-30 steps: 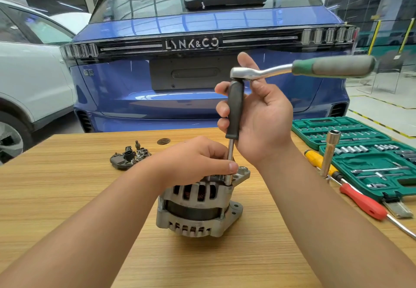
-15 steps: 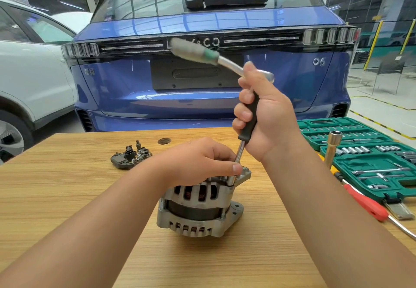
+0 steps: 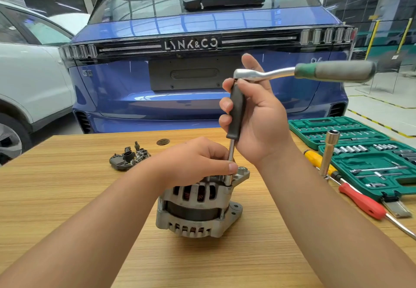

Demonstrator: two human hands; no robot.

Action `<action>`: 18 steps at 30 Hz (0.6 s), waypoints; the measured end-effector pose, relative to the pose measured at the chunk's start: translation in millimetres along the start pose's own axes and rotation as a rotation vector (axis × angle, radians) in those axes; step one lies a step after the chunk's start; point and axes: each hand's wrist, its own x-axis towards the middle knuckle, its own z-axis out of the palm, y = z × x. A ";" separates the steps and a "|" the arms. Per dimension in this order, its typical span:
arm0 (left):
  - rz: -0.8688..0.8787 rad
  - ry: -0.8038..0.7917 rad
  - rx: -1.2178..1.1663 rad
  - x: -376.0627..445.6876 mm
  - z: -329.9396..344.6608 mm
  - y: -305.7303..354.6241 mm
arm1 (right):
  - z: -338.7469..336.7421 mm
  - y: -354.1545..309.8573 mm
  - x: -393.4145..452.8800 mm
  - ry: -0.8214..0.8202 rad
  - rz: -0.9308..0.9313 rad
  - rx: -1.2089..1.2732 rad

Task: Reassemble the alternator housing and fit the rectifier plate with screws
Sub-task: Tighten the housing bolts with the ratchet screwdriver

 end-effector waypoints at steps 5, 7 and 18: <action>-0.003 0.001 -0.006 -1.4 -0.4 1.7 | -4.4 -2.1 -1.3 -0.104 0.075 0.182; -0.003 0.002 -0.013 -2.1 -0.8 3.3 | -4.2 -2.4 -1.1 -0.102 0.095 0.181; -0.001 0.002 -0.020 -3.2 -0.1 5.5 | -2.7 -2.4 -0.5 -0.006 0.124 0.138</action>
